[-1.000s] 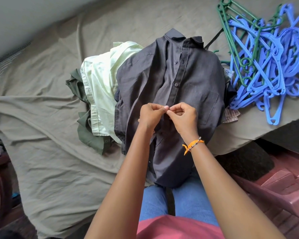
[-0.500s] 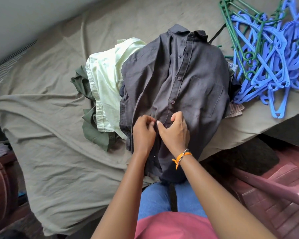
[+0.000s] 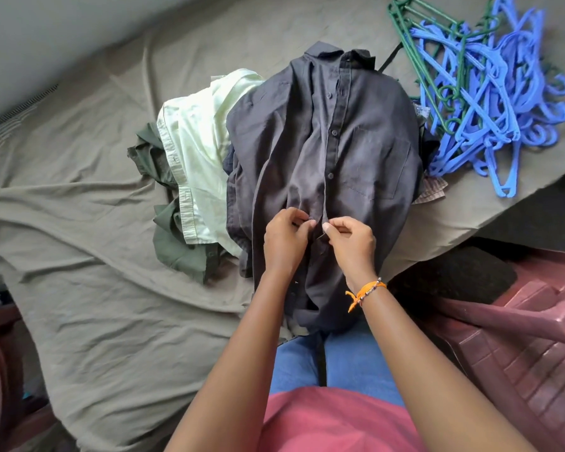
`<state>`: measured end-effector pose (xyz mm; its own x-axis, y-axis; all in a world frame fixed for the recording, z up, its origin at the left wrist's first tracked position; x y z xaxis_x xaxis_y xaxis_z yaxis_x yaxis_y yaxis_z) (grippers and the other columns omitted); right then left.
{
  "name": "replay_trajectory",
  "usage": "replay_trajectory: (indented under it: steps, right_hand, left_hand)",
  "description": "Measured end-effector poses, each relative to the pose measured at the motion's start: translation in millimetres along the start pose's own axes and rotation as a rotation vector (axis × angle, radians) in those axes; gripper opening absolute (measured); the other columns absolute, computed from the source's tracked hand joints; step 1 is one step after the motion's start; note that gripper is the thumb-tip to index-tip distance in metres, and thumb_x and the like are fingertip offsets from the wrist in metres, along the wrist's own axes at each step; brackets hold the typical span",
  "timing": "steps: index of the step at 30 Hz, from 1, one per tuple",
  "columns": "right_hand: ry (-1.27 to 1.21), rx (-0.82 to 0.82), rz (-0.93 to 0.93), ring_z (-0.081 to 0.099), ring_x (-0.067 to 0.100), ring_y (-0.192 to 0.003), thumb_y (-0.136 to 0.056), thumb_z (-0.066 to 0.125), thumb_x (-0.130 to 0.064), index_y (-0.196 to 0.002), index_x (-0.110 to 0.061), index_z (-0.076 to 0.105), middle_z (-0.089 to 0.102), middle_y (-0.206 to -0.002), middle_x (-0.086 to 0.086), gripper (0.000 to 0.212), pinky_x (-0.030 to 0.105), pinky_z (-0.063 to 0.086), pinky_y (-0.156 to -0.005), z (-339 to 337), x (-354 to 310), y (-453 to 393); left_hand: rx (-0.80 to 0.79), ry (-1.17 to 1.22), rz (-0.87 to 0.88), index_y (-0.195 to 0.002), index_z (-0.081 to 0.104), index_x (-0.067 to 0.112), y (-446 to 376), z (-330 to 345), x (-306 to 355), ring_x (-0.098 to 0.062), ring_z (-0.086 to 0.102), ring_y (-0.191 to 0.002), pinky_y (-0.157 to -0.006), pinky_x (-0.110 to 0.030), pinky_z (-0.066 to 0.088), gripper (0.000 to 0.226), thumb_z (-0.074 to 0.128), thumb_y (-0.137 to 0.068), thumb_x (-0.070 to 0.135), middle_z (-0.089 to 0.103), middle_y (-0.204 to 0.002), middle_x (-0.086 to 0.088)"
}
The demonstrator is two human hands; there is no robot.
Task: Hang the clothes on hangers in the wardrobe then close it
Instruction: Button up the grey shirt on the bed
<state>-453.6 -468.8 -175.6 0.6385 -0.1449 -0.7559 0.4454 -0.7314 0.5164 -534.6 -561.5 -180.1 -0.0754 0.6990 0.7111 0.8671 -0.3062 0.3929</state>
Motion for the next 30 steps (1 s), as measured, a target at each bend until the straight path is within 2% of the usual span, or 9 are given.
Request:
replay_trajectory:
  steps: [3, 5, 11, 17, 22, 24, 27, 30]
  right_hand:
    - [0.0, -0.008, -0.043, 0.066, 0.013, -0.075, -0.081, 0.07, -0.013, -0.082, -0.015, 0.072, 0.068, -0.074, -0.003, 0.003, 0.034, 0.056, -0.079, 4.3, -6.7, 2.7]
    - [0.002, -0.002, -0.049, 0.064, 0.011, -0.074, -0.081, 0.07, -0.011, -0.087, -0.01, 0.072, 0.066, -0.074, -0.003, 0.007, 0.032, 0.056, -0.079, 7.6, -11.4, 3.8]
    - [0.0, 0.004, -0.083, 0.064, 0.012, -0.076, -0.08, 0.069, -0.01, -0.092, -0.008, 0.072, 0.067, -0.077, -0.001, 0.012, 0.03, 0.056, -0.079, 10.4, -15.7, 10.4]
    - [-0.001, 0.065, -0.108, 0.063, 0.009, -0.067, -0.078, 0.071, -0.009, -0.084, -0.009, 0.071, 0.064, -0.068, -0.006, 0.006, 0.031, 0.057, -0.074, 7.0, -14.5, 13.4]
    - [-0.013, 0.05, -0.101, 0.068, 0.016, -0.072, -0.078, 0.071, -0.009, -0.088, -0.006, 0.072, 0.068, -0.073, 0.002, 0.01, 0.034, 0.059, -0.073, 10.4, -12.8, 13.6]
    - [-0.035, 0.023, -0.083, 0.07, 0.017, -0.073, -0.08, 0.069, -0.009, -0.089, -0.007, 0.073, 0.071, -0.076, 0.005, 0.01, 0.035, 0.059, -0.074, 10.3, -11.4, 12.2]
    - [-0.139, -0.04, -0.034, 0.071, 0.022, -0.071, -0.085, 0.061, -0.002, -0.086, -0.005, 0.071, 0.07, -0.075, 0.011, 0.01, 0.031, 0.06, -0.07, 7.5, -12.8, 12.6]
    - [-0.086, -0.055, -0.064, 0.069, 0.02, -0.066, -0.081, 0.068, -0.004, -0.08, -0.003, 0.07, 0.068, -0.07, 0.01, 0.002, 0.033, 0.06, -0.067, 6.6, -17.1, 10.3]
  left_hand:
    - [-0.005, 0.064, -0.062, -0.078, 0.068, 0.02, -1.2, -1.5, -2.9, -0.009, 0.061, -0.075, -0.073, -0.027, 0.047, 0.007, 0.067, -0.085, 0.023, 0.066, -0.076, 0.009]
    - [-0.055, 0.21, -0.117, -0.077, 0.068, 0.017, -2.4, -1.8, -5.3, -0.008, 0.06, -0.07, -0.072, -0.026, 0.048, 0.008, 0.067, -0.085, 0.018, 0.065, -0.071, 0.007]
    - [-0.163, 0.495, -0.186, -0.085, 0.069, 0.001, 6.2, -6.7, -1.7, 0.006, 0.052, -0.053, -0.057, -0.01, 0.044, 0.009, 0.063, -0.088, 0.007, 0.062, -0.067, 0.0]
    - [-0.158, 0.445, -0.204, -0.077, 0.069, 0.008, 3.3, -1.9, -1.8, 0.002, 0.049, -0.056, -0.059, -0.014, 0.042, 0.011, 0.065, -0.087, 0.01, 0.061, -0.065, 0.003]
    - [-0.2, 0.487, -0.263, -0.079, 0.068, 0.006, 2.4, -1.5, -4.0, -0.003, 0.049, -0.059, -0.058, -0.012, 0.042, 0.01, 0.065, -0.088, 0.01, 0.06, -0.067, -0.001]
    - [-0.212, 0.506, -0.286, -0.077, 0.069, 0.008, 1.4, -2.3, -5.0, -0.005, 0.052, -0.061, -0.062, -0.017, 0.046, 0.011, 0.065, -0.088, 0.01, 0.062, -0.068, -0.002]
    - [-0.225, 0.509, -0.295, -0.077, 0.07, 0.008, -1.0, -3.1, -7.1, -0.015, 0.058, -0.07, -0.074, -0.032, 0.051, 0.012, 0.065, -0.087, 0.009, 0.065, -0.071, -0.008]
    - [-0.252, 0.465, -0.275, -0.076, 0.071, 0.012, -1.1, -2.7, -7.2, -0.012, 0.057, -0.066, -0.066, -0.026, 0.049, 0.019, 0.059, -0.089, 0.005, 0.064, -0.065, -0.002]
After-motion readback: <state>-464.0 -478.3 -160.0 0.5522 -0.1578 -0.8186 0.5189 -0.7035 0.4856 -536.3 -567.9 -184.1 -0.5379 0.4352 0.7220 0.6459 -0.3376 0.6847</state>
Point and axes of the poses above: each hand's wrist, its own y-axis away from the middle knuckle, its own z-axis out of the palm, x = y × z, the point moved 2 cm from there along -y, towards the middle knuckle
